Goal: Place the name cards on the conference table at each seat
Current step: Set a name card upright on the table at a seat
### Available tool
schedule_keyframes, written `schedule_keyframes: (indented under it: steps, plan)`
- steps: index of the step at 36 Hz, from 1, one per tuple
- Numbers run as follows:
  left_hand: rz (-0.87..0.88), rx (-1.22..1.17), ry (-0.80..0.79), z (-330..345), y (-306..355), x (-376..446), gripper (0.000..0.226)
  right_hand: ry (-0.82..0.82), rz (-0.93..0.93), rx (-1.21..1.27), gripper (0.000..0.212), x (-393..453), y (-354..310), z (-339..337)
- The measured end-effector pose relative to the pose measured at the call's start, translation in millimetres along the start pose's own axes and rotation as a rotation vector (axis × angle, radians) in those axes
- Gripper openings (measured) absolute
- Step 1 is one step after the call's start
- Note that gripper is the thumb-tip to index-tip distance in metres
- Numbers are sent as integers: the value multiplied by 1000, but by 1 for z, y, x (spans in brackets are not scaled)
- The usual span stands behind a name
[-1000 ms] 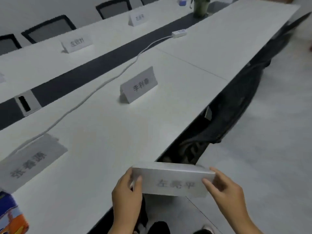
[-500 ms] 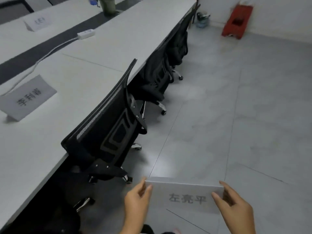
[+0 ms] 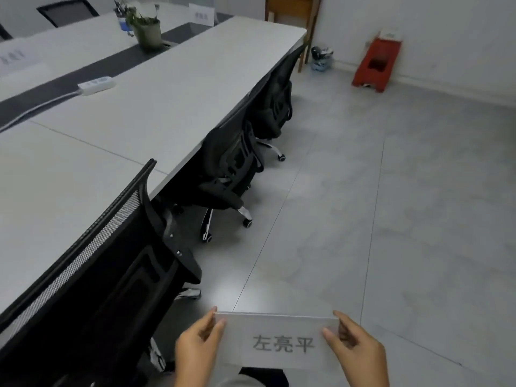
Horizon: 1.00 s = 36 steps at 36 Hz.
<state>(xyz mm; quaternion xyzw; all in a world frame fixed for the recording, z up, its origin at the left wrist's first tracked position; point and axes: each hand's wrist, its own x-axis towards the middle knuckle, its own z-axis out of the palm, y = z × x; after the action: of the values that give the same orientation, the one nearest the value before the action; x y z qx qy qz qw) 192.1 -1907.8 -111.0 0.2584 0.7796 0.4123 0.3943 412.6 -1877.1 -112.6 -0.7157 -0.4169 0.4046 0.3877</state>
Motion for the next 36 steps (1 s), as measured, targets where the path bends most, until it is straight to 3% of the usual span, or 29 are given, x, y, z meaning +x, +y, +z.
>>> schedule_keyframes:
  steps: [8, 14, 23, 26, 31, 36]
  plan:
    - [63, -67, 15, 49, 106, 107, 29, -57, -77, -20, 36, 149, -96, 26]
    - [-36, -60, 115, 60, 148, 163, 30, -191, -128, -97, 35, 222, -145, 75]
    - [-127, -118, 543, 45, 201, 255, 46, -655, -342, -193, 25, 314, -245, 200]
    - [-80, -134, 707, 26, 226, 277, 29, -815, -403, -153, 25, 324, -286, 237]
    - [-126, -120, 918, -11, 256, 299, 48, -1091, -433, -84, 25, 325, -334, 295]
    - [-217, -117, 1097, -51, 263, 319, 39, -1256, -582, -88, 35, 315, -365, 354]
